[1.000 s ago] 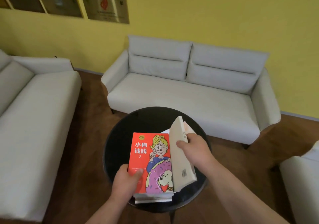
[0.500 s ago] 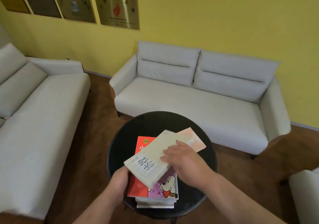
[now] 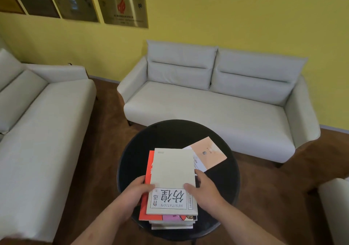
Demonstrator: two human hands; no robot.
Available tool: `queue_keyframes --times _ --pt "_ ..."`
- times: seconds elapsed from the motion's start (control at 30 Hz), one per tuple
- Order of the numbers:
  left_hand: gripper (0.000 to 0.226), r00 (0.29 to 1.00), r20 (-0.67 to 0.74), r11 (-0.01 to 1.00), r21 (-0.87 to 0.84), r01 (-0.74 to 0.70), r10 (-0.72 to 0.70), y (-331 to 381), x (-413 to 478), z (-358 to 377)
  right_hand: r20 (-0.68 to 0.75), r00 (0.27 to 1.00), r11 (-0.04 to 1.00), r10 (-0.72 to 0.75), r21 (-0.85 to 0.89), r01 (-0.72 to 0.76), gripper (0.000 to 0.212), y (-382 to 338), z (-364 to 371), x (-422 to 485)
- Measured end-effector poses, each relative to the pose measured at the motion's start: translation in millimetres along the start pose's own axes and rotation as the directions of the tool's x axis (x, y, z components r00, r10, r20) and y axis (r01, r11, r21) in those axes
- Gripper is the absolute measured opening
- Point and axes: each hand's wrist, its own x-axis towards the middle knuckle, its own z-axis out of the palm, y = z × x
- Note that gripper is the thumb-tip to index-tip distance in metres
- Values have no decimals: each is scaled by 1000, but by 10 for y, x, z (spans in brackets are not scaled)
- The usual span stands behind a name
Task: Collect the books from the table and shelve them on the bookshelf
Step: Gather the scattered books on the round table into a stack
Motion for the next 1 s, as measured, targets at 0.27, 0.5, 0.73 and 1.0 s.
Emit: queue_keyframes --times 0.27,0.5,0.73,1.0 --pt "22 972 -212 990 123 -72 97 133 48 216 -3 990 979 143 147 -142 43 -15 32 19" --pt "27 974 -167 972 205 -117 152 76 102 170 -106 978 967 180 199 -157 35 -22 114 48" --pt "47 988 -32 986 -68 -154 152 36 113 308 -5 981 912 192 370 -177 43 -5 249 -10" --pt "55 982 21 982 26 -186 185 37 143 175 -23 989 941 146 311 -132 52 -67 335 -31"
